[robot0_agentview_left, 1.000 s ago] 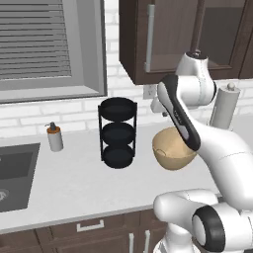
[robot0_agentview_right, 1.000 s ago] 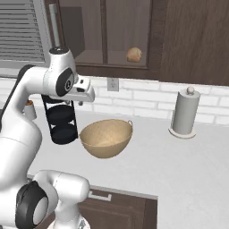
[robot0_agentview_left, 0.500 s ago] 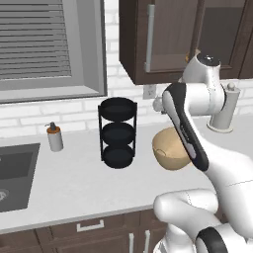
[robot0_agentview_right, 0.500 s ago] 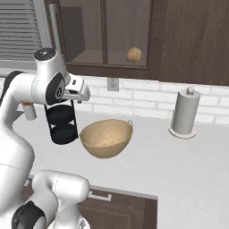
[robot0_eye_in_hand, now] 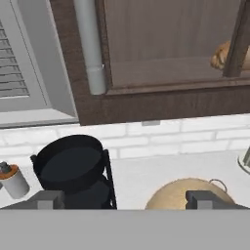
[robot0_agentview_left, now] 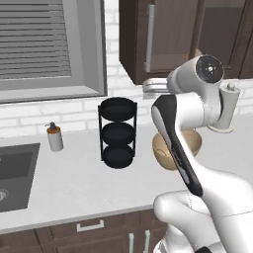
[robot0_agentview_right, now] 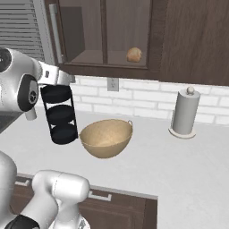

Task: Open the cabinet, pick up the bread from the cabinet and place it in the basket. Then move the basket to the dining counter.

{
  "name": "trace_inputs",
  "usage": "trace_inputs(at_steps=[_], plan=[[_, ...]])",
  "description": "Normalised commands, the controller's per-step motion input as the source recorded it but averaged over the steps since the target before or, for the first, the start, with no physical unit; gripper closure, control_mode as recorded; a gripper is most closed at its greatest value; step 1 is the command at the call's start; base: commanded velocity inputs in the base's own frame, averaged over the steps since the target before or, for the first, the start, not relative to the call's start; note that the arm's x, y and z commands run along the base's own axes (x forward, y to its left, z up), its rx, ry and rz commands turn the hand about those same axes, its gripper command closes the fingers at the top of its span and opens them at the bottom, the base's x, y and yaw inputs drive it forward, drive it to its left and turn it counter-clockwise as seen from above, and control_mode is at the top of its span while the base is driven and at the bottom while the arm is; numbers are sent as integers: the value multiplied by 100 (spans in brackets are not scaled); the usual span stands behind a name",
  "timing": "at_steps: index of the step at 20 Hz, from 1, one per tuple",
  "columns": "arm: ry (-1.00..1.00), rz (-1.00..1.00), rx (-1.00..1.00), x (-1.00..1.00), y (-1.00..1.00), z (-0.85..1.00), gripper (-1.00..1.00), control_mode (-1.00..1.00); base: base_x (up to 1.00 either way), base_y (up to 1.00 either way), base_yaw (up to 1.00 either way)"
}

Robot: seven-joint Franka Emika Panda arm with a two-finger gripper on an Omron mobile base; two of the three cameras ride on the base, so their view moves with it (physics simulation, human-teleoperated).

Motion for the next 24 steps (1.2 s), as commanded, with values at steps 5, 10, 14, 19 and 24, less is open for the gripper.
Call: trace_inputs(at_steps=[5, 10, 14, 19, 24], plan=[[-10, -9, 3, 14, 6, 73, -100, -100, 0, 0, 0], [1, -8, 1, 21, 10, 3, -100, -100, 0, 0, 0], [1, 0, 3, 12, 14, 27, -100, -100, 0, 0, 0], [1, 3, 2, 13, 0, 41, -100, -100, 0, 0, 0], [0, 9, 5, 52, -11, 14, -100, -100, 0, 0, 0]])
